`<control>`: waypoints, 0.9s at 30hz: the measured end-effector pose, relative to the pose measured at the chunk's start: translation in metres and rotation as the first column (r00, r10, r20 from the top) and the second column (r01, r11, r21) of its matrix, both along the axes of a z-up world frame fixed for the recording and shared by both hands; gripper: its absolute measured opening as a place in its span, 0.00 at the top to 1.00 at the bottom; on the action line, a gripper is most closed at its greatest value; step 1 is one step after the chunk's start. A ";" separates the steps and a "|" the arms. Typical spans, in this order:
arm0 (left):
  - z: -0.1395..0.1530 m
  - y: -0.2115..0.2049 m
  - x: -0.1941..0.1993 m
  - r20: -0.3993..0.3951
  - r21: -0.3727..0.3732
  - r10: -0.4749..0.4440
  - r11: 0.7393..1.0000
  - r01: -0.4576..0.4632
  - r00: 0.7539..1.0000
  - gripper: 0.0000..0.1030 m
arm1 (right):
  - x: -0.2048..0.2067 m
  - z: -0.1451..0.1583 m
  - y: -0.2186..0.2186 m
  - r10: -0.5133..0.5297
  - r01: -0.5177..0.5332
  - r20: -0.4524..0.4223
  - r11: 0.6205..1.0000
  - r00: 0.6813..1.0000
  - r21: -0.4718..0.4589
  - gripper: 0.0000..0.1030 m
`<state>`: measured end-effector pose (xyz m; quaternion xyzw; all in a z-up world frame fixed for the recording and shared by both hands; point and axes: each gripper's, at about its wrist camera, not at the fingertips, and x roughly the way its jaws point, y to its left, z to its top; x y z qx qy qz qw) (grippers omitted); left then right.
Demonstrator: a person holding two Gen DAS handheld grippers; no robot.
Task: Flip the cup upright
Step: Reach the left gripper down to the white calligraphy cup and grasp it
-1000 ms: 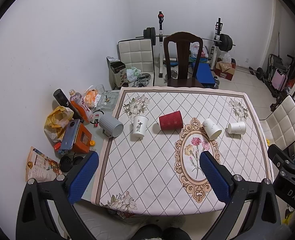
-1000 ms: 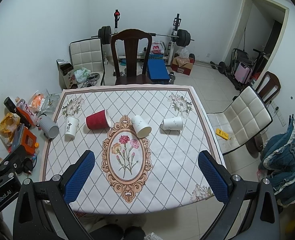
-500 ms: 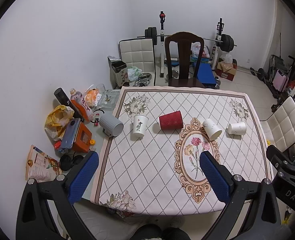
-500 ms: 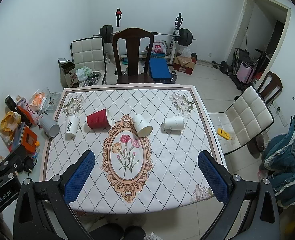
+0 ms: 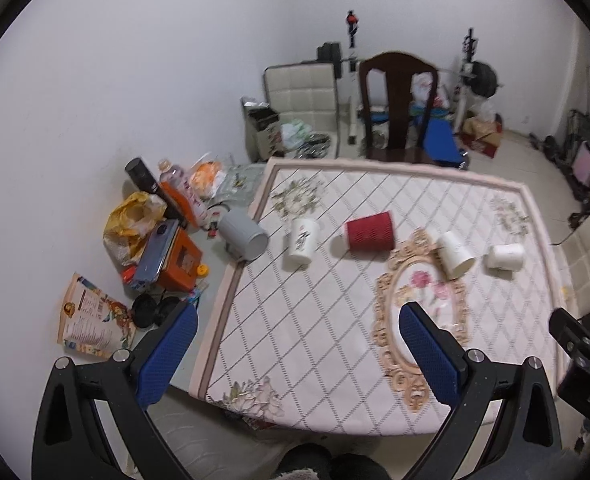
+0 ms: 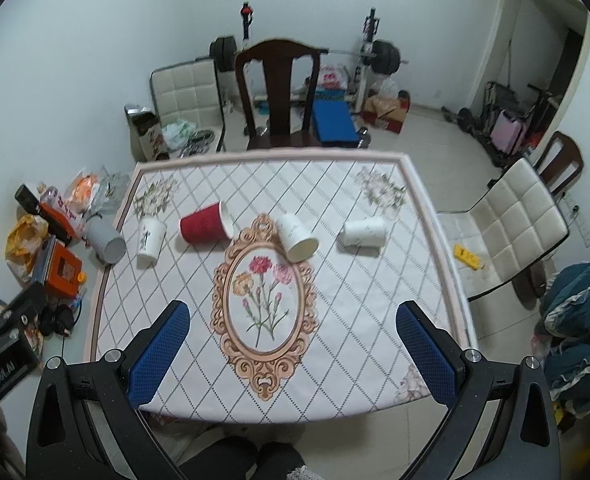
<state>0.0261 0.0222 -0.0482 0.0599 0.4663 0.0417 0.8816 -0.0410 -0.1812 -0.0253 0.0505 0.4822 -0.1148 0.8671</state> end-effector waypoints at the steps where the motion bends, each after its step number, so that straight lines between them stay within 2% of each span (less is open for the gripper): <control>1: -0.011 0.005 0.007 -0.017 0.019 0.009 1.000 -0.009 1.000 0.00 | 0.003 -0.003 -0.003 0.004 -0.004 -0.007 1.000 1.000 0.005 0.00; 3: -0.029 0.009 0.016 -0.049 0.054 0.022 0.998 -0.019 0.999 0.00 | 0.016 -0.031 0.003 0.021 -0.020 -0.045 1.000 0.999 0.016 0.00; 4: -0.038 0.011 0.021 -0.066 0.067 0.027 0.997 -0.023 0.997 0.00 | 0.020 -0.034 0.000 0.022 -0.021 -0.057 1.000 0.998 0.019 0.00; 5: -0.047 0.013 0.025 -0.084 0.077 0.034 0.997 -0.027 0.996 0.00 | 0.029 -0.052 0.003 0.027 -0.025 -0.088 0.999 0.996 0.032 0.00; 12: -0.113 0.035 0.082 -0.204 0.095 0.050 0.995 -0.031 0.978 0.00 | 0.086 -0.141 0.014 0.025 -0.006 -0.246 0.997 0.969 0.075 0.00; 18: -0.163 0.045 0.142 -0.283 0.083 0.031 0.997 -0.007 0.959 0.00 | 0.140 -0.198 0.024 0.003 0.019 -0.346 0.998 0.938 0.059 0.00; 24: -0.206 0.047 0.197 -0.345 0.077 -0.007 0.996 0.036 0.939 0.00 | 0.189 -0.239 0.032 -0.006 0.025 -0.413 0.999 0.911 0.039 0.02; 27: -0.224 0.048 0.222 -0.373 0.050 -0.036 0.997 0.059 0.927 0.00 | 0.212 -0.259 0.036 -0.013 0.030 -0.442 0.999 0.897 0.033 0.05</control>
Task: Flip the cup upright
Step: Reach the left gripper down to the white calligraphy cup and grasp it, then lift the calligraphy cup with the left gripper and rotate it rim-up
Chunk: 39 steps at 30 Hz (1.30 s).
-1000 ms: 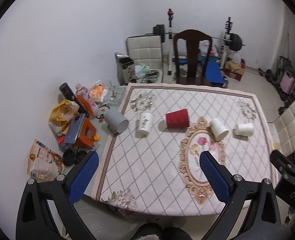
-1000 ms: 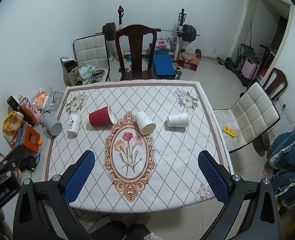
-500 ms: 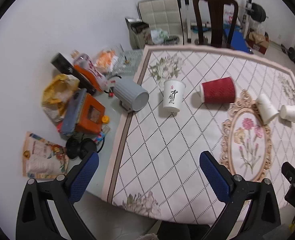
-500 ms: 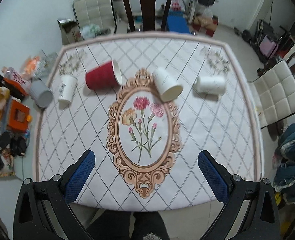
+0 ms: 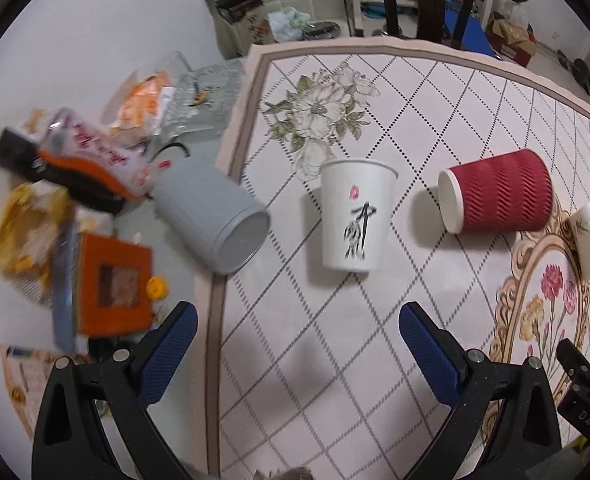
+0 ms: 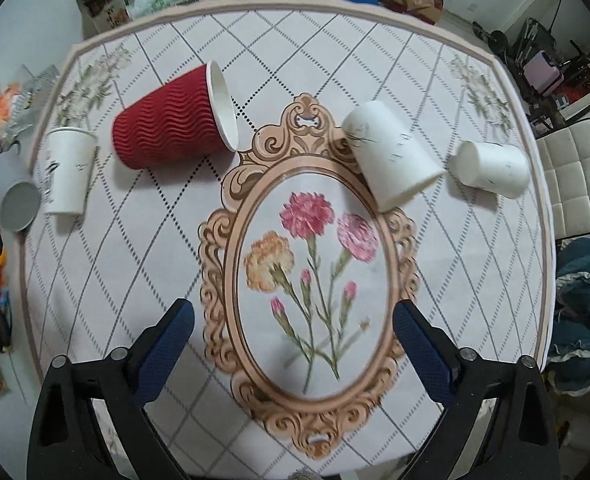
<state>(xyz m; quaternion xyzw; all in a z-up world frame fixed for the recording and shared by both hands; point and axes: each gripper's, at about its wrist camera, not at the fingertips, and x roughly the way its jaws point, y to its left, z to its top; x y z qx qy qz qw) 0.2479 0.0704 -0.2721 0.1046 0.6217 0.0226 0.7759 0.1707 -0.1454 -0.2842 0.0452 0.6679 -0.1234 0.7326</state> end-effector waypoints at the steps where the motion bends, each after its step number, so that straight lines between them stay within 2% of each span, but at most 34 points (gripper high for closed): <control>1: -0.005 0.000 0.008 -0.010 -0.014 -0.009 1.000 0.009 1.000 0.00 | 0.004 -0.004 0.000 -0.001 0.001 -0.004 1.000 1.000 -0.001 0.06; 6: -0.023 0.000 0.040 -0.050 -0.087 -0.041 0.996 0.036 0.998 0.01 | 0.035 -0.032 0.001 -0.012 0.012 -0.043 1.000 0.999 -0.004 0.13; 9: -0.035 -0.002 0.057 -0.070 -0.112 -0.058 0.992 0.050 0.996 0.07 | 0.048 -0.043 0.000 -0.022 0.022 -0.057 1.000 0.998 -0.003 0.13; 12: -0.047 -0.003 0.070 -0.099 -0.141 -0.071 0.988 0.056 0.993 0.20 | 0.056 -0.050 -0.001 -0.029 0.029 -0.070 1.000 0.997 -0.005 0.13; 14: -0.055 -0.004 0.078 -0.116 -0.161 -0.083 0.985 0.064 0.990 0.21 | 0.060 -0.054 -0.001 -0.031 0.031 -0.077 0.999 0.997 -0.007 0.13; 17: -0.065 -0.007 0.083 -0.134 -0.169 -0.107 0.982 0.083 0.985 0.35 | 0.063 -0.057 -0.002 -0.033 0.032 -0.090 0.999 0.995 -0.012 0.13; 18: -0.069 -0.007 0.084 -0.141 -0.166 -0.109 0.982 0.085 0.984 0.44 | 0.062 -0.057 -0.003 -0.035 0.034 -0.092 0.999 0.995 -0.012 0.13; 28: -0.061 -0.008 0.081 -0.109 -0.138 -0.130 0.984 0.114 0.986 0.46 | 0.059 -0.053 -0.011 -0.060 0.058 -0.087 0.998 0.994 -0.025 0.13; 39: -0.011 0.000 0.037 -0.046 -0.146 -0.118 0.983 0.110 0.992 0.46 | 0.038 -0.026 -0.015 -0.066 0.065 -0.035 0.998 0.997 -0.024 0.13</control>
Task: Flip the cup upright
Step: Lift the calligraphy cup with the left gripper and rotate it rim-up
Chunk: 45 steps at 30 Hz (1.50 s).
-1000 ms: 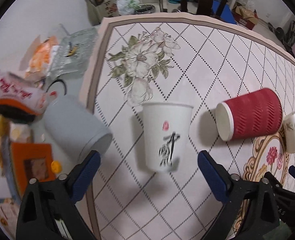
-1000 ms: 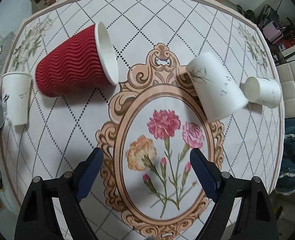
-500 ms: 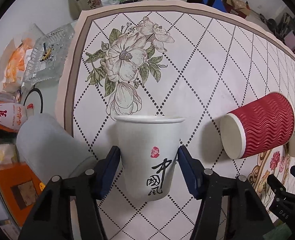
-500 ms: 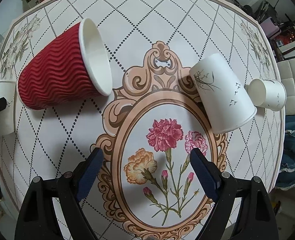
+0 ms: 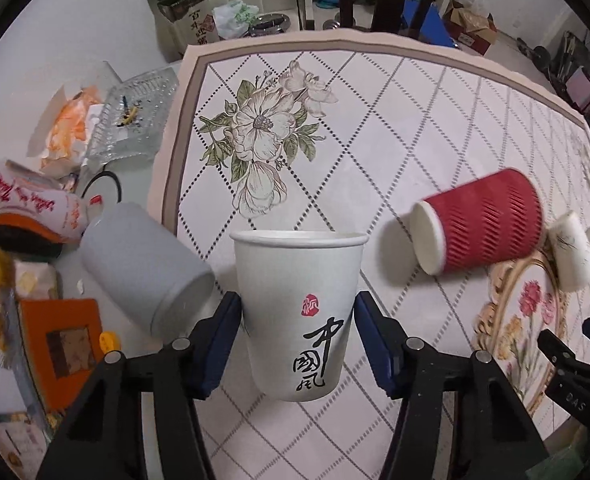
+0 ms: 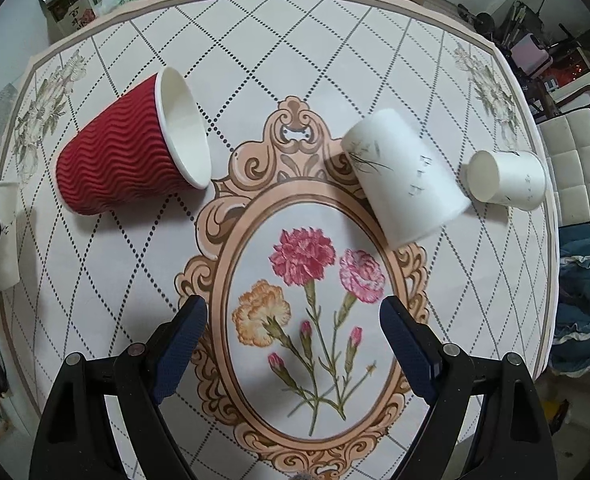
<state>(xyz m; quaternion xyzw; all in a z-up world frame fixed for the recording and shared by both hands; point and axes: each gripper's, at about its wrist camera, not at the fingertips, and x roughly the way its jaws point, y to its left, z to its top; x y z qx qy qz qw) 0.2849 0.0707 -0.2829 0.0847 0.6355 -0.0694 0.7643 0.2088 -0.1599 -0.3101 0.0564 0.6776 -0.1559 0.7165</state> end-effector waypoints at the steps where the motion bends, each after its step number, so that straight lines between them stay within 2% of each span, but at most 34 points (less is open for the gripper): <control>1: 0.004 -0.002 -0.006 0.006 -0.001 0.002 1.000 -0.002 1.000 0.46 | -0.004 0.002 0.000 -0.002 0.002 0.004 1.000 1.000 0.003 0.13; 7: 0.030 -0.020 -0.047 0.018 -0.018 0.015 1.000 -0.014 1.000 0.46 | -0.038 0.020 -0.007 0.012 -0.012 0.029 1.000 1.000 0.015 0.13; 11: 0.039 -0.041 -0.091 -0.020 -0.060 0.028 0.998 -0.029 0.999 0.46 | -0.066 0.024 -0.025 0.006 -0.006 0.026 1.000 1.000 0.021 0.13; 15: 0.034 -0.068 -0.123 -0.079 -0.120 0.043 0.991 -0.052 0.996 0.46 | -0.094 0.020 -0.051 -0.010 0.010 0.012 1.000 1.000 0.016 0.13; 20: 0.012 -0.112 -0.152 -0.160 -0.181 0.044 0.981 -0.073 0.986 0.46 | -0.124 0.007 -0.088 -0.037 0.037 -0.021 0.999 0.999 0.004 0.13; 25: -0.019 -0.147 -0.163 -0.216 -0.199 0.054 0.975 -0.098 0.975 0.46 | -0.146 -0.007 -0.122 -0.078 0.077 -0.048 0.997 0.996 -0.012 0.13; 28: -0.035 -0.161 -0.165 -0.221 -0.187 0.055 0.978 -0.097 0.974 0.46 | -0.154 -0.016 -0.139 -0.101 0.100 -0.061 0.995 0.993 -0.020 0.13; 34: -0.059 -0.167 -0.160 -0.257 -0.169 0.069 0.979 -0.115 0.964 0.46 | -0.161 -0.028 -0.160 -0.125 0.124 -0.076 0.992 0.989 -0.023 0.13; 45: -0.065 -0.178 -0.154 -0.262 -0.143 0.038 0.987 -0.078 0.964 0.43 | -0.161 -0.036 -0.176 -0.150 0.149 -0.074 0.989 0.986 -0.012 0.13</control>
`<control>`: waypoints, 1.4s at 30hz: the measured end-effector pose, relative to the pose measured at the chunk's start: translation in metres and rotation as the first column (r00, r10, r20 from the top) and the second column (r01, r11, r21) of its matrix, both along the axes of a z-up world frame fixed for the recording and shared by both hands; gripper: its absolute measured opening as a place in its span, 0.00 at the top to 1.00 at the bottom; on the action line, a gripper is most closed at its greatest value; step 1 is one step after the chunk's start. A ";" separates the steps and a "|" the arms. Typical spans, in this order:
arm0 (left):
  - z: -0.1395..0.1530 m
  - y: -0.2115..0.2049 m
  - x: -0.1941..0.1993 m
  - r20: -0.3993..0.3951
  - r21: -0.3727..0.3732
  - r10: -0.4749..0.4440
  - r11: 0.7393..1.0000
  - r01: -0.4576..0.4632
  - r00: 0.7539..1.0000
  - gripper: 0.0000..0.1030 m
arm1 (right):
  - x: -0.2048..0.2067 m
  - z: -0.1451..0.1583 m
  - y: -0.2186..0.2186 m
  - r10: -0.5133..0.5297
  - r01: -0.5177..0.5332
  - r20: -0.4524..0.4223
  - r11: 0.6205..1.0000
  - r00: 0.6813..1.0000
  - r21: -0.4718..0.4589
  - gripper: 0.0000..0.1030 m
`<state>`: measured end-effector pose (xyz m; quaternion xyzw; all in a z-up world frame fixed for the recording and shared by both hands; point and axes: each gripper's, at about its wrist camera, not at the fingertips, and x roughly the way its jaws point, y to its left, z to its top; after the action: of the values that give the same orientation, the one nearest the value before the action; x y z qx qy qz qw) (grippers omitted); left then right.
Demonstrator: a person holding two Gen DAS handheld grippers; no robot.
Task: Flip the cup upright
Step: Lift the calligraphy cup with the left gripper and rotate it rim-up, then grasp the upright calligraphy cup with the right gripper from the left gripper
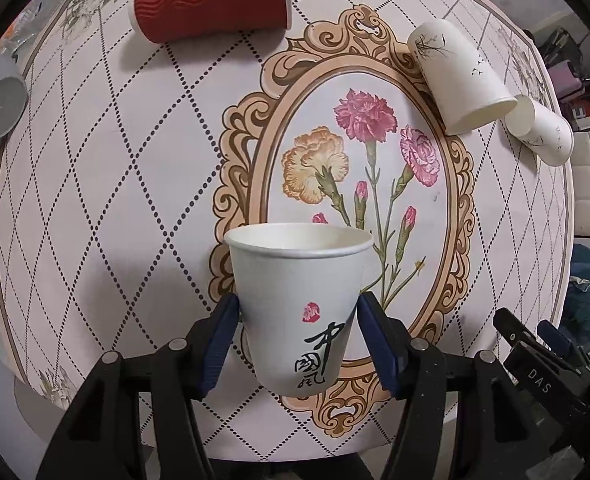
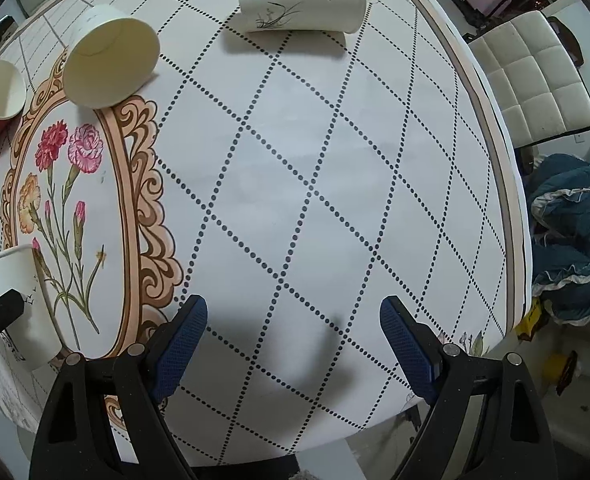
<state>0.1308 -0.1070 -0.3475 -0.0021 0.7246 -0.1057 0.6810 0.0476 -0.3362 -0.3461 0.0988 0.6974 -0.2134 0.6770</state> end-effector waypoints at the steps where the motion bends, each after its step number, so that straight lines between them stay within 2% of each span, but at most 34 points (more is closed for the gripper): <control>1: -0.001 0.000 0.000 -0.003 -0.005 0.004 1.000 -0.004 1.000 0.42 | 0.001 0.000 -0.002 -0.003 0.003 0.003 1.000 1.000 0.001 0.13; 2: -0.002 0.001 0.000 -0.005 -0.007 0.006 1.000 -0.006 1.000 0.42 | 0.000 0.000 -0.003 -0.004 0.004 0.005 1.000 1.000 0.001 0.13; 3: -0.002 0.001 0.000 -0.005 -0.005 0.003 1.000 -0.003 1.000 0.34 | 0.001 0.001 -0.004 -0.006 0.006 0.006 1.000 1.000 0.002 0.13; 4: -0.002 0.001 -0.001 0.002 0.006 -0.003 1.000 0.003 1.000 0.20 | 0.002 0.001 -0.004 -0.008 0.008 0.008 1.000 1.000 0.001 0.13; 6: -0.003 0.003 0.005 0.017 0.017 -0.013 1.000 0.013 1.000 0.08 | 0.003 0.003 -0.006 -0.010 0.010 0.012 1.000 1.000 0.002 0.13; 12: 0.002 0.008 0.008 0.045 0.038 -0.028 0.999 0.027 0.999 0.08 | 0.007 0.008 -0.008 -0.011 0.011 0.022 1.000 1.000 0.003 0.13; 18: 0.026 0.016 0.004 0.143 0.045 -0.028 0.999 0.022 0.989 0.08 | 0.003 0.008 -0.009 -0.014 0.013 0.030 1.000 0.999 0.015 0.13; 23: 0.059 0.042 -0.001 0.293 0.081 -0.007 0.997 -0.017 0.956 0.06 | -0.002 0.011 -0.006 -0.008 0.005 0.058 0.998 0.998 0.058 0.13; 24: 0.062 0.044 -0.006 0.315 0.094 -0.006 0.995 -0.025 0.949 0.00 | -0.001 0.012 -0.003 -0.001 -0.004 0.064 0.997 0.998 0.073 0.13; 27: 0.070 0.066 -0.011 0.363 0.139 -0.001 0.989 -0.053 0.932 0.00 | 0.001 0.015 0.013 0.036 -0.045 0.084 0.993 0.996 0.105 0.11; 31: 0.076 0.090 -0.010 0.379 0.221 0.002 0.971 -0.093 0.926 0.00 | 0.007 0.028 0.044 0.098 -0.112 0.114 0.986 0.989 0.126 0.11; 37: 0.070 0.126 -0.020 0.375 0.308 0.012 0.942 -0.137 0.927 0.00 | 0.022 0.051 0.103 0.198 -0.222 0.158 0.964 0.967 0.147 0.11; 42: 0.053 0.152 -0.024 0.337 0.367 0.016 0.919 -0.147 0.941 0.00 | 0.033 0.060 0.150 0.263 -0.287 0.161 0.946 0.951 0.150 0.11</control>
<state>0.1064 0.0451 -0.2950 0.1194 0.6071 0.0692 0.7825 0.0810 -0.1858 -0.2860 0.0731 0.6715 -0.0484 0.7358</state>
